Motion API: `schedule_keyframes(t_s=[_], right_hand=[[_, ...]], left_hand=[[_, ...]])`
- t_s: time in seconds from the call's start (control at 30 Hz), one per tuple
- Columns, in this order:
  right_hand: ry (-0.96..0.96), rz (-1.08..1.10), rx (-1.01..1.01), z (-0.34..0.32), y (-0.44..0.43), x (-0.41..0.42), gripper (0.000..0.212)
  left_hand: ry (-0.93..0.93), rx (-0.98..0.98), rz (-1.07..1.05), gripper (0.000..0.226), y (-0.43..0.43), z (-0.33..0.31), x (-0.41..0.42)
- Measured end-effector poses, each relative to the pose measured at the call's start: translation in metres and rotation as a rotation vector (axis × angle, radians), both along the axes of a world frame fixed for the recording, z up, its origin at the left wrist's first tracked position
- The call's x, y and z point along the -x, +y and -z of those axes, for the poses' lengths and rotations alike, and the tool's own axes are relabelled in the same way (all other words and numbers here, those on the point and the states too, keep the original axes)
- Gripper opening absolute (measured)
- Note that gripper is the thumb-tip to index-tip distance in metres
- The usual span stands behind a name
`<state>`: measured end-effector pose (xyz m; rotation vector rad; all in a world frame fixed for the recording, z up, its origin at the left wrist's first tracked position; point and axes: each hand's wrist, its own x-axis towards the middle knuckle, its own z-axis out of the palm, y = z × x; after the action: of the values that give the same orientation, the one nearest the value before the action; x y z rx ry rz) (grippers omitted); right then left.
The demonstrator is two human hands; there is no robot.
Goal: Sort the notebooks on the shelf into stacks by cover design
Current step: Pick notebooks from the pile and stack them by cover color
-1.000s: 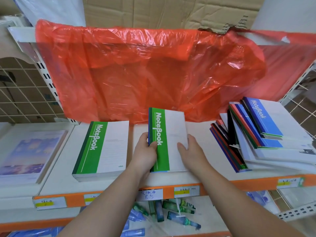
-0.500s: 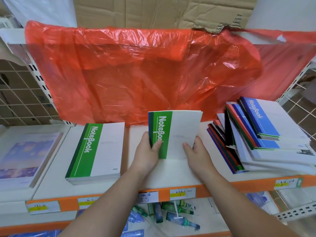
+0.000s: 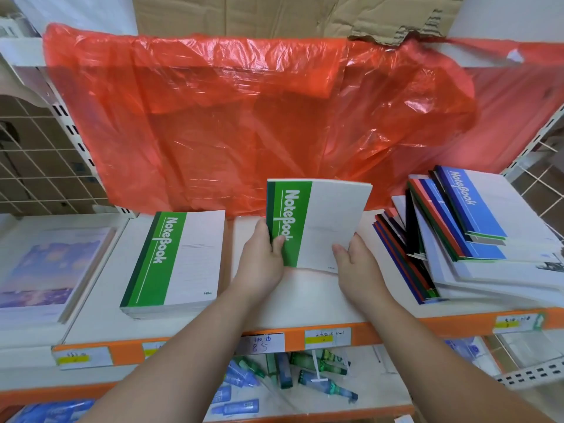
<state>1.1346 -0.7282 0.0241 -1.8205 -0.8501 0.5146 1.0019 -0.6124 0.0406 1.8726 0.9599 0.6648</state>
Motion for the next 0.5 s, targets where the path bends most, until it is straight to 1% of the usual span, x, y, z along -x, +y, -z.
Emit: schedule_keyframes(t_s=[0.07, 0.13, 0.23, 0.3, 0.37, 0.5], right_hand=[[-0.044, -0.004, -0.064, -0.014, 0.007, 0.002, 0.018], [-0.071, -0.020, -0.121, -0.031, 0.019, 0.008, 0.017], [-0.044, -0.085, -0.177, -0.049, 0.043, 0.026, 0.020], [-0.032, -0.126, -0.182, -0.055, 0.061, 0.045, 0.026], [-0.038, -0.162, -0.142, -0.055, 0.077, 0.066, 0.029], [-0.040, -0.224, 0.043, -0.040, 0.101, 0.098, 0.027]], left_hand=[[-0.017, -0.073, -0.032, 0.013, 0.006, -0.013, 0.004], [-0.032, -0.103, -0.081, 0.011, 0.015, -0.029, 0.014], [-0.061, -0.116, -0.179, 0.014, 0.029, -0.051, 0.038], [-0.032, -0.152, -0.253, 0.019, 0.040, -0.057, 0.061], [0.055, -0.182, -0.317, 0.022, 0.052, -0.054, 0.086], [0.252, -0.202, -0.373, 0.021, 0.076, -0.036, 0.128]])
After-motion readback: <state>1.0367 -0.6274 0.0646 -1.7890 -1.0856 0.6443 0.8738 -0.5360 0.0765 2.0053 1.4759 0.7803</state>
